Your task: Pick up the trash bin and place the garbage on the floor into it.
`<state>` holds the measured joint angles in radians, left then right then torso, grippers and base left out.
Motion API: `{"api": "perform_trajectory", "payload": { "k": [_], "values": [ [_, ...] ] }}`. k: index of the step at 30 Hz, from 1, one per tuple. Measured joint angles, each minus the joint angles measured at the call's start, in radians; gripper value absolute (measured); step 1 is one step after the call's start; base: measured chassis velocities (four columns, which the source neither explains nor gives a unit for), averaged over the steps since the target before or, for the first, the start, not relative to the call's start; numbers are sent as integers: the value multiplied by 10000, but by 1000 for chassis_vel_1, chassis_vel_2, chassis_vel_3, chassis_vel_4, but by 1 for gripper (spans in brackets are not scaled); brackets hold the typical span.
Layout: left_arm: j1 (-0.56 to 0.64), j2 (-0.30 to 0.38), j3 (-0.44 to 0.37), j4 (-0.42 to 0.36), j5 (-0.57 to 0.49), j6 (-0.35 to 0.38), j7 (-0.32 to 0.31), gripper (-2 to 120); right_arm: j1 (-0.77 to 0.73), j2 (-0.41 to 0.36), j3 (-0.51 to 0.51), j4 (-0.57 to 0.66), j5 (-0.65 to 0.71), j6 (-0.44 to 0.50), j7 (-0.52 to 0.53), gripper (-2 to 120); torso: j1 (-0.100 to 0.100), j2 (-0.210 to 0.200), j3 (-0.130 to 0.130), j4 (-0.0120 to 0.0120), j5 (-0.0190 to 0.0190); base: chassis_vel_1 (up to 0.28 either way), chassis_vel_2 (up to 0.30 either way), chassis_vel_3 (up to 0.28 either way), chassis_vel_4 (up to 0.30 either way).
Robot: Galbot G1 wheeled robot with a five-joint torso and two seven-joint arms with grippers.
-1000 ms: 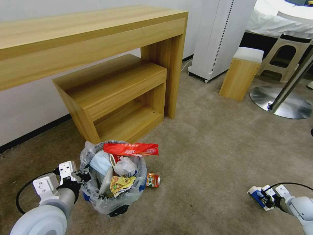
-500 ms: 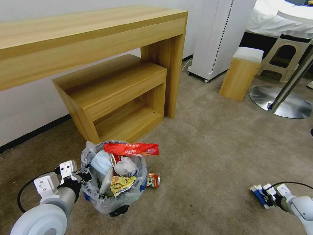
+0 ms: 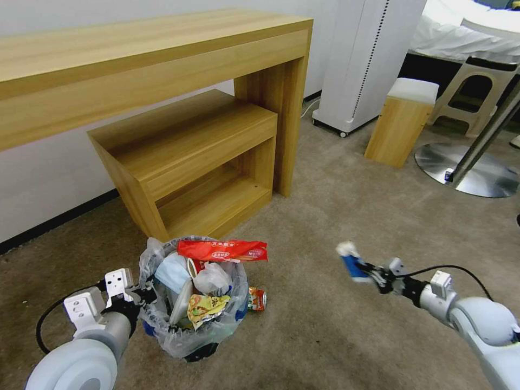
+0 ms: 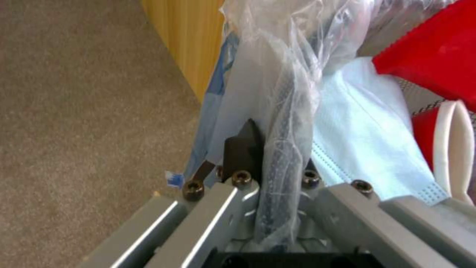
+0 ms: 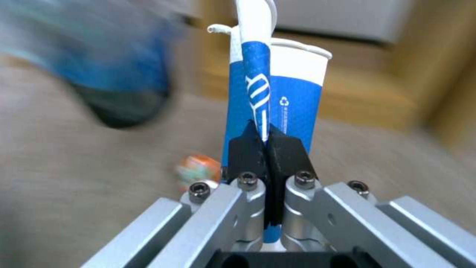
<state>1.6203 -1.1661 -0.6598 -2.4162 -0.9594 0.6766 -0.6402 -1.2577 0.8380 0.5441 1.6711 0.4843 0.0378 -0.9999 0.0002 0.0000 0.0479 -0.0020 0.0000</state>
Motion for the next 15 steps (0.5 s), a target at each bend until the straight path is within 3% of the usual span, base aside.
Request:
{"api": "perform_trajectory", "payload": {
  "k": [3,7,9,11,15],
  "values": [
    [-22,5,33,90,30,-2,1,1,394,-93,-69,356,803,75,-2071,0,0,0,1,0,0,0,0,0,0],
    [-109,-16,153,193,124,-3,2,1,755,-202,-98,1092,1963,-289,-3185,0,0,0,0,0,-2,0,0,0,0],
    [-150,-29,208,223,152,-2,3,1,933,-232,-185,1387,2534,-479,-3179,0,0,0,0,-2,-3,0,0,0,0],
    [-241,-68,335,274,216,15,10,1,1671,-197,-687,1836,3744,-810,-2394,0,0,0,-1,2,-3,0,0,0,0],
    [-321,-107,430,363,279,25,36,1,2562,45,-1546,1940,4455,-1006,-1148,0,0,0,0,-1,-1,0,0,0,0]
  ]
}}
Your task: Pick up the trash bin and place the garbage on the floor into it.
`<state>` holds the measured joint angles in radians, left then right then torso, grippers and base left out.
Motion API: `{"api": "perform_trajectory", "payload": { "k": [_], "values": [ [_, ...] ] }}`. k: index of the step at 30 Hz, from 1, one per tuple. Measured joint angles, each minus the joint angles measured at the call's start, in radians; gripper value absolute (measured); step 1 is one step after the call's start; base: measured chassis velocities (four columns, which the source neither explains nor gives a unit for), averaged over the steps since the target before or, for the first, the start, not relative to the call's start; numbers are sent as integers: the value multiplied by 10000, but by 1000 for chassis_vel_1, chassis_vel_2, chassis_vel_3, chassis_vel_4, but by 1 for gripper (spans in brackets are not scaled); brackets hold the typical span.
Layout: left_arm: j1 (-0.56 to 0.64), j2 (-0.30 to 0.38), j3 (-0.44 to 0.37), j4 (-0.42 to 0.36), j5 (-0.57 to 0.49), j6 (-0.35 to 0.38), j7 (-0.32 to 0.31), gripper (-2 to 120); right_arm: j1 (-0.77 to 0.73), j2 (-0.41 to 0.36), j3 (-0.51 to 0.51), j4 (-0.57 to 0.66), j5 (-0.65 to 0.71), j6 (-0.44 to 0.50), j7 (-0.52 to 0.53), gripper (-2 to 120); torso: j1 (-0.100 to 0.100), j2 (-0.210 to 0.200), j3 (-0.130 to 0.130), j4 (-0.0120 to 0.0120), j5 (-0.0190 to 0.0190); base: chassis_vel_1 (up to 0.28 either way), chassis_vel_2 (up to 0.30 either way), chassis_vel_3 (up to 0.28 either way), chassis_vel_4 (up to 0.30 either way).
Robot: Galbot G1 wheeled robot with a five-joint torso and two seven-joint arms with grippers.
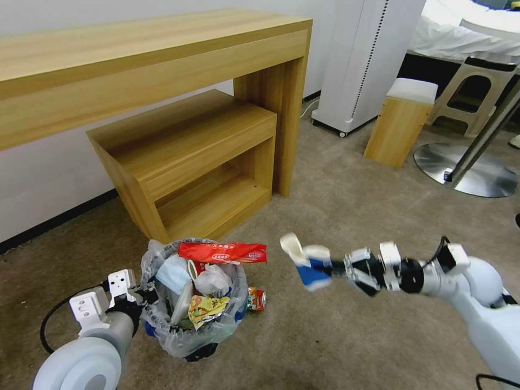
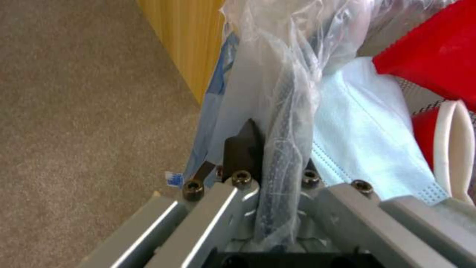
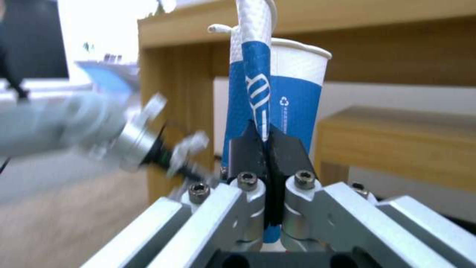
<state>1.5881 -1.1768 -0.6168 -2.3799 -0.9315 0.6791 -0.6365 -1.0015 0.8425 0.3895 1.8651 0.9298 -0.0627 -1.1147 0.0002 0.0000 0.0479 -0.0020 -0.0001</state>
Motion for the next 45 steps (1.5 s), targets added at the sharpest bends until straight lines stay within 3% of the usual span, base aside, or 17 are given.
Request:
{"api": "perform_trajectory", "payload": {
  "k": [1,3,5,7,9,10,15,23,31,45],
  "values": [
    [0,0,0,0,0,0,0,1,0,0,0,0,0,0,0,0,0,0,0,0,0,0,0,0,0],
    [-14,-30,28,85,48,2,51,1,793,258,-1034,-106,320,-68,892,0,0,0,-1,0,-1,0,0,0,0],
    [-15,-39,33,99,63,2,67,1,1193,417,-1561,-297,343,-69,1133,0,0,0,0,0,-2,0,0,0,0],
    [-15,-41,34,88,67,2,78,1,2015,801,-2523,-882,240,-69,1320,0,0,0,0,0,-1,0,0,0,0],
    [-15,-34,33,67,61,2,80,1,2229,917,-2775,-1059,185,-69,1365,0,0,-1,0,3,-1,0,0,0,0],
    [-34,21,-16,-16,10,10,82,1,2770,1270,-3469,-1572,63,-56,1481,0,0,0,1,3,-2,0,0,0,0],
    [-137,157,-164,-95,-127,35,73,1,3630,2157,-4814,-2524,-119,-21,1601,0,0,0,1,3,1,0,0,0,0],
    [-255,79,-39,-33,-128,41,67,1,3772,2498,-5635,-2672,-480,-11,1670,0,0,0,1,1,-1,0,0,0,0],
    [-338,37,158,-33,-94,69,89,1,3473,2613,-5832,-2555,-419,220,2408,0,0,0,1,0,1,0,0,0,0],
    [-240,-111,206,-141,55,81,140,1,3333,3256,-6551,-2607,-540,458,2785,0,0,0,-1,1,0,0,0,0,0]
  ]
}}
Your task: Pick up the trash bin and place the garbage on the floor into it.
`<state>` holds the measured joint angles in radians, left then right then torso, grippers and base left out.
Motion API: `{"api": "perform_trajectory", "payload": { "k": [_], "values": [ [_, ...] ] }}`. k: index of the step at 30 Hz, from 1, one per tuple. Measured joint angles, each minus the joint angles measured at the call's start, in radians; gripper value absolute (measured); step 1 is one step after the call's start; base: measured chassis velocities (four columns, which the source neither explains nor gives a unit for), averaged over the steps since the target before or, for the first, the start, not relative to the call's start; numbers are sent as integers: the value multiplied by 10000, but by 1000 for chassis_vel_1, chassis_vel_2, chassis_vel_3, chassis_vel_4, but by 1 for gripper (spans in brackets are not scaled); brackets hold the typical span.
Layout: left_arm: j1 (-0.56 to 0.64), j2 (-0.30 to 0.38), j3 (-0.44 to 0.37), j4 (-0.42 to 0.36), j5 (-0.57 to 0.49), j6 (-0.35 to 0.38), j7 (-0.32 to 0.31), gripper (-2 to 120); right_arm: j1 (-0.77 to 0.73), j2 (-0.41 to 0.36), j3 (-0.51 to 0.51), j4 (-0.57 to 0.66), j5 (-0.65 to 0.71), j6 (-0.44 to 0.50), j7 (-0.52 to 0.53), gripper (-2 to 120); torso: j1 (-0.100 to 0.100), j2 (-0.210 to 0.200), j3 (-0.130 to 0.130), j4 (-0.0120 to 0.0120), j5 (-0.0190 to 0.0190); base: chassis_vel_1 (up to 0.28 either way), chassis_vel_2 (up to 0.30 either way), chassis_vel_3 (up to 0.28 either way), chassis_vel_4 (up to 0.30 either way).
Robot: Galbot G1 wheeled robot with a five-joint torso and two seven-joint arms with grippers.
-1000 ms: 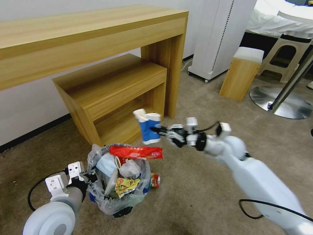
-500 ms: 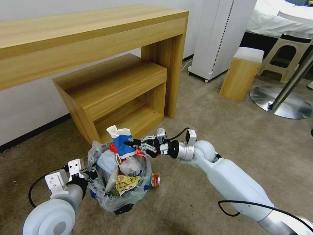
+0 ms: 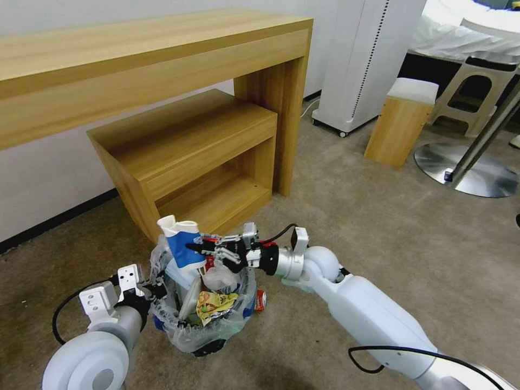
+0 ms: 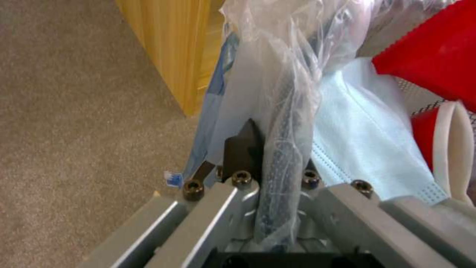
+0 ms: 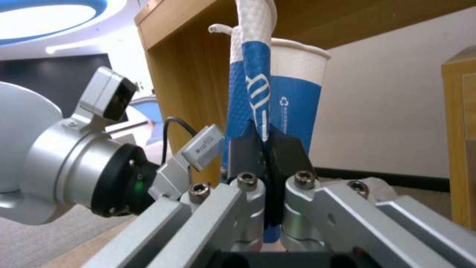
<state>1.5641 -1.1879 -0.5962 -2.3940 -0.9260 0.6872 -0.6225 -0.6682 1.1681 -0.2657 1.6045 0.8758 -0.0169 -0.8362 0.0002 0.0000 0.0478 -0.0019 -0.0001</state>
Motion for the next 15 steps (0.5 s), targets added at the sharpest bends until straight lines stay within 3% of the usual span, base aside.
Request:
{"api": "perform_trajectory", "payload": {
  "k": [4,6,9,15],
  "values": [
    [7,-14,8,-1,29,0,13,1,-20,-5,-23,1,-15,5,23,7,0,0,0,0,1,0,0,0,0],
    [2,-34,35,-1,63,0,21,1,-30,-105,-15,50,-33,8,38,21,0,0,0,0,1,0,0,0,0],
    [-7,-45,59,1,83,2,26,1,-37,-219,43,95,-34,11,35,27,0,0,0,0,0,0,0,0,0],
    [-10,-30,16,22,94,6,30,1,-126,-598,305,175,-97,121,-99,53,0,0,0,-1,1,0,0,0,0]
  ]
}}
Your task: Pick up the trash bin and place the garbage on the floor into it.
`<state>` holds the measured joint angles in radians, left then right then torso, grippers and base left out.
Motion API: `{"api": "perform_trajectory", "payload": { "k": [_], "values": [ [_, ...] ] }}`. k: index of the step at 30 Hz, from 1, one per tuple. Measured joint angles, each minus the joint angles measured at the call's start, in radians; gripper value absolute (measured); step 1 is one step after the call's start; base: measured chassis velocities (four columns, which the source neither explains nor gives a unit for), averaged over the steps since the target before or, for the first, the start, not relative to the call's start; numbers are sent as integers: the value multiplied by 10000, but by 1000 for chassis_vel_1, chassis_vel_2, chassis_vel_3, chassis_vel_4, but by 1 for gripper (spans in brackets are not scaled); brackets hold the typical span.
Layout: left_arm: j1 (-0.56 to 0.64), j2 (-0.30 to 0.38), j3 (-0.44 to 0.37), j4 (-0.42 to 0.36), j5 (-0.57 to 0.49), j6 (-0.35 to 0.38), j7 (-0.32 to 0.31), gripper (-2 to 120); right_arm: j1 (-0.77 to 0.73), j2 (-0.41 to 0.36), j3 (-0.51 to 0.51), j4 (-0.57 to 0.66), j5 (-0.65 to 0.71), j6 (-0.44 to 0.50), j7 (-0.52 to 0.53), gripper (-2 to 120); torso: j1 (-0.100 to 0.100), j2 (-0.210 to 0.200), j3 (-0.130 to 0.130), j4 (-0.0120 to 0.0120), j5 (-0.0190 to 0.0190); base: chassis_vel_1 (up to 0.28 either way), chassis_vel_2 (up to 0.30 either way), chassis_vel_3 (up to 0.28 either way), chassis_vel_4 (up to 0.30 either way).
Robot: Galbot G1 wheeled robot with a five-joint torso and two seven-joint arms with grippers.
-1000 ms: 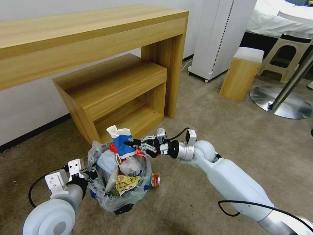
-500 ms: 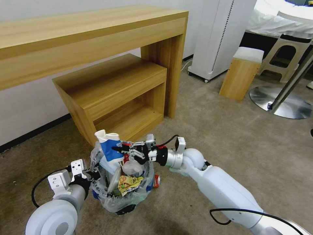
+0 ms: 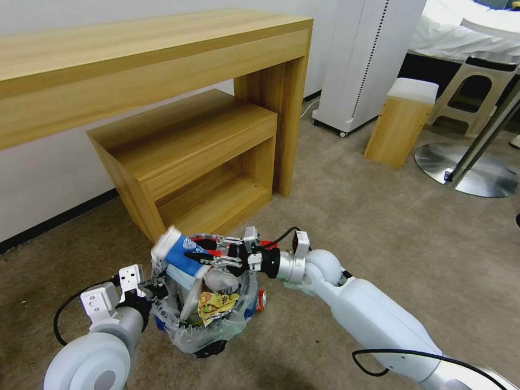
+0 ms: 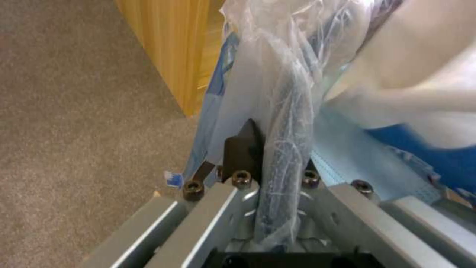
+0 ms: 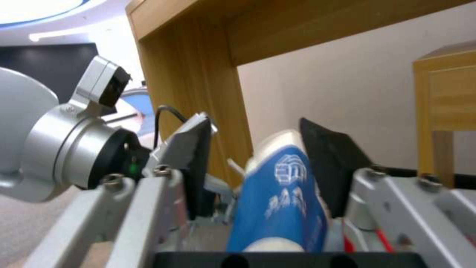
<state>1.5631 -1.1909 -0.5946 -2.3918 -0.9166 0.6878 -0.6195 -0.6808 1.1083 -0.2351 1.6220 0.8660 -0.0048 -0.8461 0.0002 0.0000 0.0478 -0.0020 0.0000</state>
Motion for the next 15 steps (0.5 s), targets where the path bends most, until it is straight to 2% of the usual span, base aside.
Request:
{"api": "perform_trajectory", "payload": {
  "k": [1,3,5,8,9,10,13,15],
  "values": [
    [0,0,0,0,0,0,0,1,0,0,0,0,0,0,0,53,0,0,0,0,0,0,0,0,0],
    [10,25,-56,1,-6,0,4,1,-40,-162,125,42,-29,79,-72,64,0,0,0,0,1,0,0,0,0],
    [18,36,-84,2,-16,0,6,1,-54,-236,202,82,-33,106,-87,67,0,0,0,1,1,0,0,0,0],
    [20,89,-221,11,-87,0,11,1,-96,-482,582,351,25,134,-95,82,0,0,0,0,0,0,0,0,0],
    [20,89,-221,11,-87,0,11,1,-96,-482,582,351,25,134,-95,82,0,0,0,0,0,0,0,0,0],
    [10,102,-251,18,-123,0,17,1,-105,-526,692,429,75,135,-78,87,0,0,0,1,1,0,0,0,0],
    [-76,228,-481,135,-286,1,0,1,-305,-827,1477,975,448,123,211,98,0,0,0,2,1,0,0,0,0],
    [-91,268,-549,176,-332,0,-12,1,-443,-967,1774,1171,541,109,398,100,0,0,0,1,2,0,0,0,0]
  ]
}}
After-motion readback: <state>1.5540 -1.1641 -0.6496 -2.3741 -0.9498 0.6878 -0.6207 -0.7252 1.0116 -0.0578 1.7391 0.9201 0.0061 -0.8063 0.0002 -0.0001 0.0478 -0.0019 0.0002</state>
